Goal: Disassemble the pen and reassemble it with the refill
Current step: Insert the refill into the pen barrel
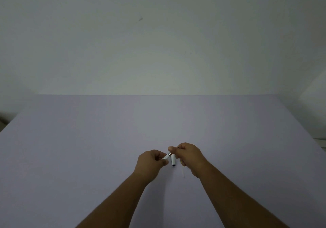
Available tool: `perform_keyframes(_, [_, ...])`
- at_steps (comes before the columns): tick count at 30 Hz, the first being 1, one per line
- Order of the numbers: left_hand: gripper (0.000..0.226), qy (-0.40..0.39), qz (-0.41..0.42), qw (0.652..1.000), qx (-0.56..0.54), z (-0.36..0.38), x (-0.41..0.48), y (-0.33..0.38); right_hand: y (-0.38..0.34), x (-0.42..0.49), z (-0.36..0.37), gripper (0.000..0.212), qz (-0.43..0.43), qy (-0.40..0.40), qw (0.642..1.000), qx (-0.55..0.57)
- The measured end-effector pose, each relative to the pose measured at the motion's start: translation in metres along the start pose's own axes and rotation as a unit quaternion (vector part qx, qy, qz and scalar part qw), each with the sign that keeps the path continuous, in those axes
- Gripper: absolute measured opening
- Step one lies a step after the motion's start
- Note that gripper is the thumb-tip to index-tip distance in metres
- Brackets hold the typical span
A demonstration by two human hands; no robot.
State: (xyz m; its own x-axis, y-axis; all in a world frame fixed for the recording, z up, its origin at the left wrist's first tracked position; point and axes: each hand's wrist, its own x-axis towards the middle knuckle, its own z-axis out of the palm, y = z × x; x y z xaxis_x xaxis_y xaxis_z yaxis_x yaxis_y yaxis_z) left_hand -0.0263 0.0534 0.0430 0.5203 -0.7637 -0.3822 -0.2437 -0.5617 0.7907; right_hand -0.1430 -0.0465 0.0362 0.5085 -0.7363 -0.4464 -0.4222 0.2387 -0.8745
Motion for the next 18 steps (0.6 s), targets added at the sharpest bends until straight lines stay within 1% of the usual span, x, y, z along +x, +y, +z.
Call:
perform_keyframes(1, [0.017,0.000,0.002,1.000,0.004,0.0004,-0.0001,0.0006,0.0002,0.0002,0.0006,0.029,0.003,0.008,1.000,-0.009])
perform_keyframes(2, [0.017,0.001,0.001,1.000,0.004,0.0006,-0.0001,0.0010,0.0000,-0.0003,0.0017,0.027,0.002,0.009,1.000,-0.004])
perform_keyframes(5, [0.018,0.008,-0.006,1.000,0.001,0.0006,-0.0004,0.0026,0.0017,-0.0015,0.0033,0.008,-0.005,-0.015,0.997,0.069])
perform_keyframes(6, [0.018,0.009,-0.006,1.000,-0.001,0.0009,-0.0002,0.0026,0.0023,-0.0015,0.0029,0.007,-0.010,-0.018,0.997,0.070])
perform_keyframes(7, [0.018,0.009,-0.005,1.000,-0.001,0.0014,0.0000,0.0026,0.0034,-0.0007,0.0026,0.010,-0.011,-0.015,0.998,0.056])
perform_keyframes(10, [0.017,0.006,0.002,1.000,-0.002,0.0036,-0.0014,0.0032,0.0049,0.0019,0.0046,0.033,0.008,0.026,1.000,0.003])
perform_keyframes(12, [0.017,0.007,0.003,1.000,-0.003,0.0047,-0.0017,0.0030,0.0060,0.0031,0.0063,0.038,0.012,0.043,0.999,-0.017])
perform_keyframes(14, [0.017,0.006,0.000,1.000,-0.004,0.0045,-0.0025,0.0033,0.0063,0.0021,0.0072,0.028,0.004,0.036,0.999,-0.004])
perform_keyframes(18, [0.018,0.013,-0.006,1.000,-0.003,0.0019,-0.0019,0.0040,0.0024,-0.0046,0.0071,0.011,-0.017,-0.008,0.998,0.068])
